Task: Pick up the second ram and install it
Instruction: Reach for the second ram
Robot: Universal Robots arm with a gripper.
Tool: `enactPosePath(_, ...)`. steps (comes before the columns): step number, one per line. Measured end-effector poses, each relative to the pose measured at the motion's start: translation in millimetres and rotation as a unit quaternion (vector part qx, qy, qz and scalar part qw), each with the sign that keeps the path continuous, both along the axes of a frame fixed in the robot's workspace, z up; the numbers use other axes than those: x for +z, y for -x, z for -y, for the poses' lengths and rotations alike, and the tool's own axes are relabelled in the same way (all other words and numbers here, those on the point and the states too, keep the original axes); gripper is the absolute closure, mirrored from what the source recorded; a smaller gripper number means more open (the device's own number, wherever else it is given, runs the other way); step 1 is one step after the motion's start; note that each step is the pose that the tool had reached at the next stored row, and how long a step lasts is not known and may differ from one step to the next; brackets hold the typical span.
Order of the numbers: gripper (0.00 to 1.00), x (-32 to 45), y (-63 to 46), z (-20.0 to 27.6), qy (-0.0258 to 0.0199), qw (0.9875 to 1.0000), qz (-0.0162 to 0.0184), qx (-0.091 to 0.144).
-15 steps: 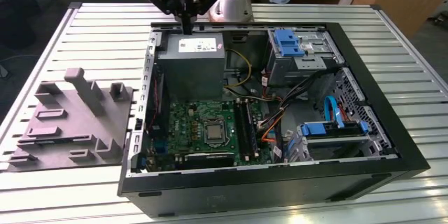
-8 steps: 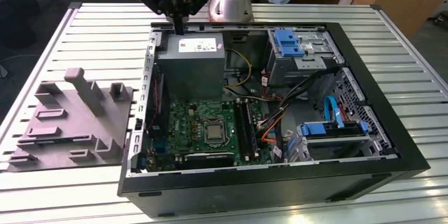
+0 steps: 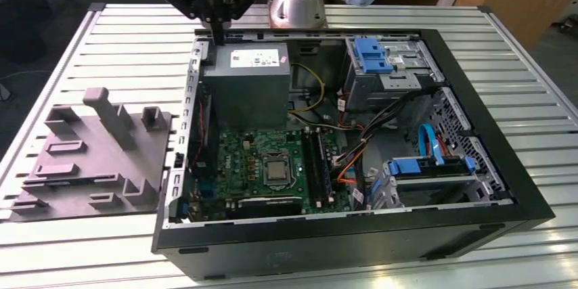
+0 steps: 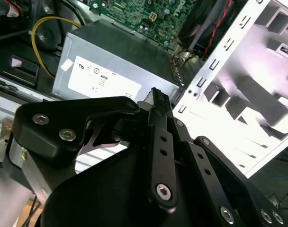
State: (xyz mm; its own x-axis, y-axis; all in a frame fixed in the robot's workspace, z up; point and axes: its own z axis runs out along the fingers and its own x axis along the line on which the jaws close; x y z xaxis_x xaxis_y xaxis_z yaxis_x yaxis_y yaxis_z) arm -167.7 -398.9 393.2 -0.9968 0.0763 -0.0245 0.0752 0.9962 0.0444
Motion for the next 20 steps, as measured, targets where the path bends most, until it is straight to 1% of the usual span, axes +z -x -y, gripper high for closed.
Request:
enactPosePath(7,0.90,-0.1,15.4,0.0,0.0000,1.0000,0.0000,0.000)
enactPosePath(20,0.90,-1.2,49.1,0.0,0.0000,1.0000,0.0000,0.000)
